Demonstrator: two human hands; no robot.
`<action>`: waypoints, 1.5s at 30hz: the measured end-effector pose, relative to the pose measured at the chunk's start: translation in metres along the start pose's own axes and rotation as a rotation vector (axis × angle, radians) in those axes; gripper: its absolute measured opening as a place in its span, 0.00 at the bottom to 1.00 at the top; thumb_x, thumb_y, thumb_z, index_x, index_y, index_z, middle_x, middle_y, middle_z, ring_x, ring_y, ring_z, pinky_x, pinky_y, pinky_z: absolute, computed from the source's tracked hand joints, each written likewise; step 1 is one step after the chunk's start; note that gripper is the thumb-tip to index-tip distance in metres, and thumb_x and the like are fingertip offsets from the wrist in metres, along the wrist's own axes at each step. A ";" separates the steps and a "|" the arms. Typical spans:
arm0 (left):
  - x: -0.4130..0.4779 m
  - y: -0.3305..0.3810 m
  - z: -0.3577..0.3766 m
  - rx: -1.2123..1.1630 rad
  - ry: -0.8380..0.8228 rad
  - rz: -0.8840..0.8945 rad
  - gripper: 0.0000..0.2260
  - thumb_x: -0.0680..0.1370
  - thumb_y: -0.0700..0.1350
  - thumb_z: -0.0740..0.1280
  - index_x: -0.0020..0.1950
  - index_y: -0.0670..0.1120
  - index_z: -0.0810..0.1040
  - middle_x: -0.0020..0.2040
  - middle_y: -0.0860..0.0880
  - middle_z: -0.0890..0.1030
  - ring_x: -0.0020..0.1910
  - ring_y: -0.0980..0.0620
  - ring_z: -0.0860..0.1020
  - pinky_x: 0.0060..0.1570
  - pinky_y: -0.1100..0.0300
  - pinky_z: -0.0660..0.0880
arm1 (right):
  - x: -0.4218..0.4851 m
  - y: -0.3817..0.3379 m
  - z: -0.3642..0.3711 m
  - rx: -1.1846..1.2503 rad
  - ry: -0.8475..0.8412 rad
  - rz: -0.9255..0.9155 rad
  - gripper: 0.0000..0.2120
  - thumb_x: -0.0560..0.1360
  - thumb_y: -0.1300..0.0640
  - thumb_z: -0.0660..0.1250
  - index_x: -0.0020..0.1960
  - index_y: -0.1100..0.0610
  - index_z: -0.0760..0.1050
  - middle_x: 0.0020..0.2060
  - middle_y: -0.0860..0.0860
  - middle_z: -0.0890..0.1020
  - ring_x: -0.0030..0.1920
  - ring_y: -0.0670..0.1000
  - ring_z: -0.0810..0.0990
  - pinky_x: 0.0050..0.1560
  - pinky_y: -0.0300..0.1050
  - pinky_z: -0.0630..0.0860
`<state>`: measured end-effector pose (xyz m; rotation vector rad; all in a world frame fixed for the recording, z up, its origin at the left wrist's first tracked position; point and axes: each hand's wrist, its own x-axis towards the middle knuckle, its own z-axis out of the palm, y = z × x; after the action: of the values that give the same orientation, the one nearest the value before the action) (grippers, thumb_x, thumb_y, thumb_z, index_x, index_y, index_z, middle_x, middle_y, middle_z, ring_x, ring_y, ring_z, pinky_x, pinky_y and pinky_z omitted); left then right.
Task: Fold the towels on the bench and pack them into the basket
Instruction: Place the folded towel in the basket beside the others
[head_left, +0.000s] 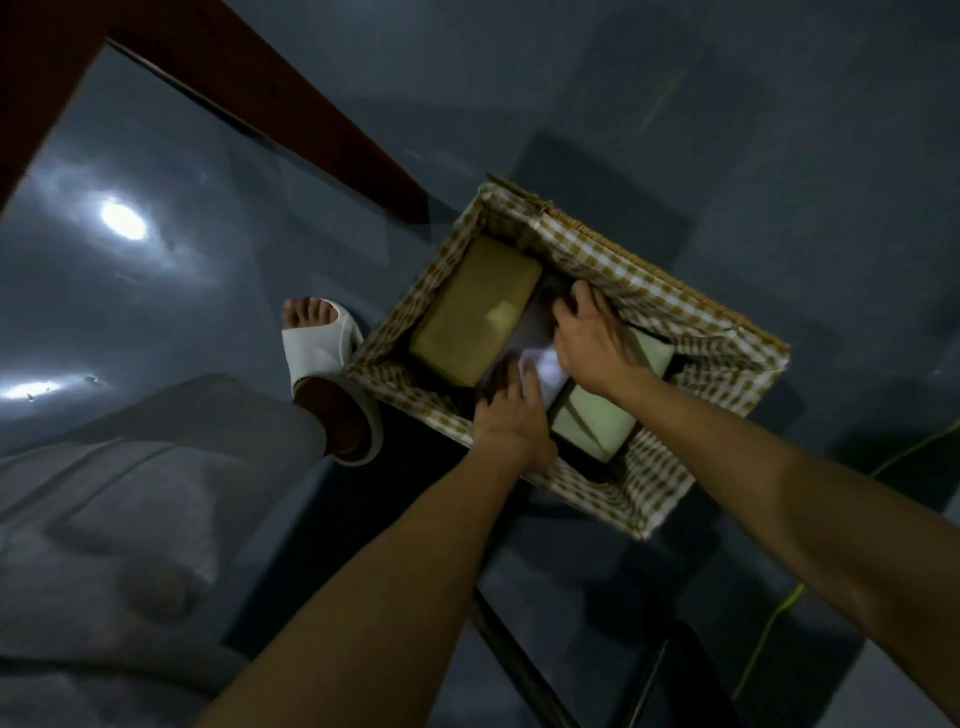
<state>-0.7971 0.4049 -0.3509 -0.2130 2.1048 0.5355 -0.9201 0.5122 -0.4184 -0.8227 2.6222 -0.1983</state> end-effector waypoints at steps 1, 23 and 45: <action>0.001 -0.005 -0.002 0.011 -0.011 0.012 0.51 0.79 0.55 0.69 0.82 0.41 0.33 0.83 0.41 0.36 0.83 0.40 0.45 0.77 0.39 0.51 | 0.002 -0.002 -0.003 -0.021 -0.034 0.010 0.17 0.79 0.61 0.64 0.66 0.65 0.72 0.69 0.66 0.68 0.65 0.69 0.70 0.61 0.60 0.74; -0.161 -0.105 -0.147 -0.112 0.989 0.090 0.19 0.82 0.51 0.65 0.69 0.44 0.70 0.66 0.43 0.69 0.63 0.41 0.71 0.56 0.44 0.76 | -0.003 -0.155 -0.185 0.379 0.394 -0.327 0.16 0.80 0.48 0.64 0.65 0.53 0.78 0.56 0.51 0.78 0.49 0.51 0.80 0.47 0.53 0.79; -0.479 -0.372 -0.103 -0.237 1.404 -0.434 0.22 0.82 0.54 0.66 0.73 0.46 0.71 0.68 0.43 0.73 0.67 0.42 0.72 0.63 0.45 0.73 | -0.048 -0.576 -0.272 0.206 0.212 -0.960 0.20 0.75 0.44 0.66 0.65 0.50 0.76 0.59 0.50 0.77 0.59 0.53 0.78 0.59 0.52 0.78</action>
<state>-0.4767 0.0019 -0.0143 -1.4943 3.1323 0.3756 -0.6927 0.0733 -0.0134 -1.9881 2.0954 -0.8194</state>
